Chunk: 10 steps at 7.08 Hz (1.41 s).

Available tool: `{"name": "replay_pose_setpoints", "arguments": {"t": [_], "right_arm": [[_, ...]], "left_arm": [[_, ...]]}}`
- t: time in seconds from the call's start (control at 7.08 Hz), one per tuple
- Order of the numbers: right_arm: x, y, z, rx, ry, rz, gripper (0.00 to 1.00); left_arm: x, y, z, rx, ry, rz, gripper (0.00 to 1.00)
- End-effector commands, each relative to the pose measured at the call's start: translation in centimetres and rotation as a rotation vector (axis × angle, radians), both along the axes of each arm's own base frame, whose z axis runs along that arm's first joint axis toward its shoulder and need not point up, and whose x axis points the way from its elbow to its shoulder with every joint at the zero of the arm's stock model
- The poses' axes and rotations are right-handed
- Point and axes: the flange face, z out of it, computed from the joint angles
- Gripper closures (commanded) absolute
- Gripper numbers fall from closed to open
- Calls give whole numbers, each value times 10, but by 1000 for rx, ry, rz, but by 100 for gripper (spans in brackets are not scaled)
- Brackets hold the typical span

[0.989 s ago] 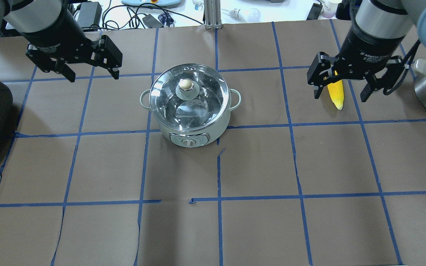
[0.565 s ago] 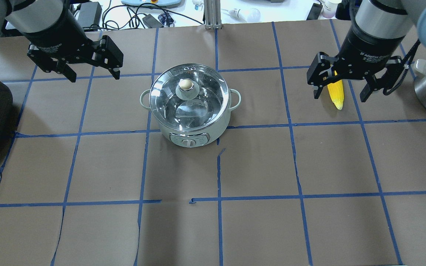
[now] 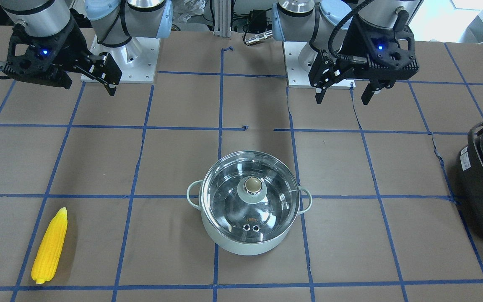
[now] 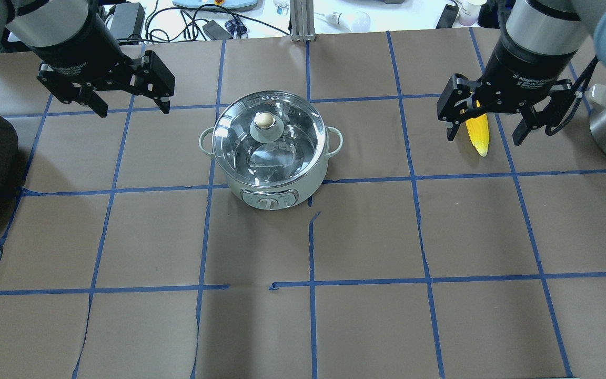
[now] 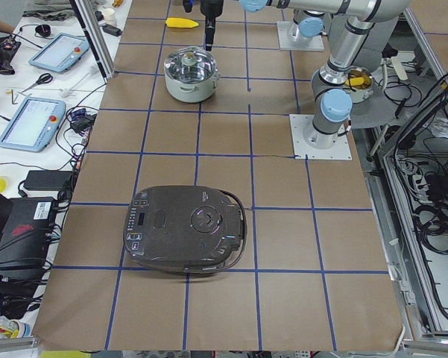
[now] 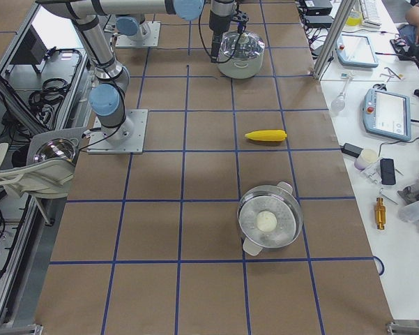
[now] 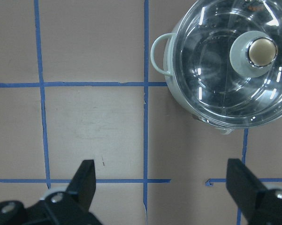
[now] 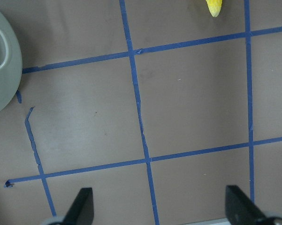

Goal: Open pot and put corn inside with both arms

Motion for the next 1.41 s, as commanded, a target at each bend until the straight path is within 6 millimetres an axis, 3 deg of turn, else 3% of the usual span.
{"name": "replay_pose_setpoints", "arguments": {"t": [0.0, 0.42, 0.57, 0.71, 0.85, 0.99, 1.13, 1.27], "right_arm": [[-1, -2, -3, 5, 0, -5, 0], [0, -2, 0, 2, 4, -13, 0], [-1, -5, -5, 0, 6, -17, 0], [-7, -14, -15, 17, 4, -26, 0], [-18, -27, -26, 30, 10, -27, 0], [-41, -46, -38, 3, 55, -56, 0], [-51, -64, -49, -27, 60, -48, 0], [-57, -87, -75, -29, 53, 38, 0]], "left_arm": [[0, 1, 2, -4, 1, -2, 0], [0, 0, 1, -2, 2, -1, 0], [-3, -7, -8, 16, 11, 22, 2], [-10, -20, -10, 3, 18, 29, 2], [-20, -51, -18, -33, 21, 10, 2], [-56, -66, -29, -39, 36, -27, 2], [-101, -65, -51, -14, 35, -31, 2], [-118, -80, -84, -1, 44, 19, 2]]}}
